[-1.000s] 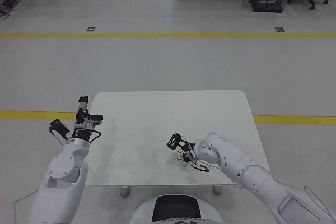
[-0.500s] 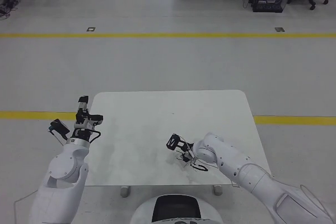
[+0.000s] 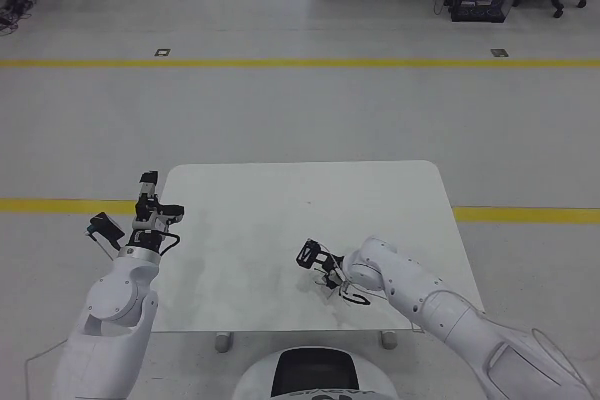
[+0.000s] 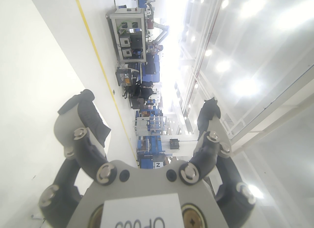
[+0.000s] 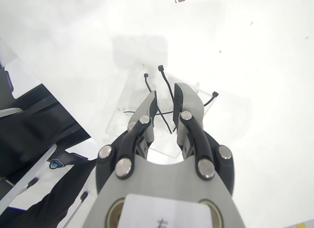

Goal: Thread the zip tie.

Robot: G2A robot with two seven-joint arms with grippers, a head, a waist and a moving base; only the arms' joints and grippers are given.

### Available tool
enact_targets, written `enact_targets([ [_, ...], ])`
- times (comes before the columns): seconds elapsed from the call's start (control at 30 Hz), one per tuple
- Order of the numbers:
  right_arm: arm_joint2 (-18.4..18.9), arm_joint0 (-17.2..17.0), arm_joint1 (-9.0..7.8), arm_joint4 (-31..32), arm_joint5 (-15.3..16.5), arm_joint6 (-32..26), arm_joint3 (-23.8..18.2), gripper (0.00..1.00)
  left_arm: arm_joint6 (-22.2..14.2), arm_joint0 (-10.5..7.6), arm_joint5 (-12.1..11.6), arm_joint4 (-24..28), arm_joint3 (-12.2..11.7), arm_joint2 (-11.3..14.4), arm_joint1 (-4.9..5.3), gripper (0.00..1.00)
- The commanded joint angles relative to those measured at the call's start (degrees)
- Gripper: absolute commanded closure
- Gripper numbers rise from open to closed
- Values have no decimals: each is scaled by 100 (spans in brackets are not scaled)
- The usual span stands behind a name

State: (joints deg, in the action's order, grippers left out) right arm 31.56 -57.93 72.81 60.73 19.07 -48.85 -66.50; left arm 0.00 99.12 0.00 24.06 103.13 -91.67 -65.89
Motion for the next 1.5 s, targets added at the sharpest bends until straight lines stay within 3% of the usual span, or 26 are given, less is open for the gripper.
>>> enact_targets([
  [0.0,-1,6,13,3,5,2,27,83,0,0,0,0,0,0,0,0],
  [0.3,1,24,72,45,16,-5,115,86,0,0,0,0,0,0,0,0],
  [0.47,21,14,95,61,11,2,125,100,0,0,0,0,0,0,0,0],
  [0.8,237,-184,-6,211,-14,-52,-304,100,0,0,0,0,0,0,0,0],
  [1.03,758,-597,-288,228,41,-13,-1077,100,0,0,0,0,0,0,0,0],
  [1.23,1315,-1090,-631,37,41,187,-1777,100,0,0,0,0,0,0,0,0],
  [1.47,1777,-1508,-1028,-747,41,755,-2185,100,0,0,0,0,0,0,0,0],
])
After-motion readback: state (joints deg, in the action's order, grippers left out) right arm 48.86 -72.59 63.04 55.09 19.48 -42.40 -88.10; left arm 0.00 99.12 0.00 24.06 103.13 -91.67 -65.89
